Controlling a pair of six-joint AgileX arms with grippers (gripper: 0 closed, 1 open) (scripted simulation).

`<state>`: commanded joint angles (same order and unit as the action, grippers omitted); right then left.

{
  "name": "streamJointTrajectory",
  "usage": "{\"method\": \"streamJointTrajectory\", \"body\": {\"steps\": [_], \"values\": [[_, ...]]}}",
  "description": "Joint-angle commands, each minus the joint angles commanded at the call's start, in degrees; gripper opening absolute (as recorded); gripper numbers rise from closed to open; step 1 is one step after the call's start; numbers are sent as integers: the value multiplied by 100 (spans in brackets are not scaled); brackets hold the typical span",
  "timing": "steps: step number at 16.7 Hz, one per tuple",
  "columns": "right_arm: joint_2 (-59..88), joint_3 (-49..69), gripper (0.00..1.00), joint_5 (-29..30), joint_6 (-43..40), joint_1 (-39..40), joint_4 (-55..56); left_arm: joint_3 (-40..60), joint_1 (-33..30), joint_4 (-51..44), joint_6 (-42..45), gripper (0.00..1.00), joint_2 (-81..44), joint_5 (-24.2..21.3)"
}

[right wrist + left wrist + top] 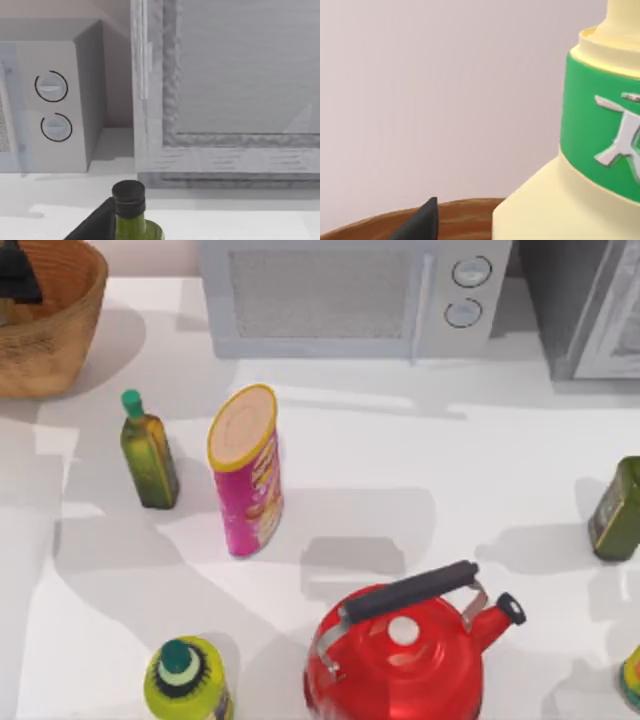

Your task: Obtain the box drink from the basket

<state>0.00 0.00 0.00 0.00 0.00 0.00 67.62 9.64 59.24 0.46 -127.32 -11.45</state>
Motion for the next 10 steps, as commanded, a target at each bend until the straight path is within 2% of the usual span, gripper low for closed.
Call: {"method": "streamJointTrajectory", "body": {"steps": [5,10], "values": [[0,0,100,0,0,0,0,116,-11,-54,-1,100,-63,10],[0,0,100,0,0,0,0,116,-11,-54,-1,62,-63,10]]}}
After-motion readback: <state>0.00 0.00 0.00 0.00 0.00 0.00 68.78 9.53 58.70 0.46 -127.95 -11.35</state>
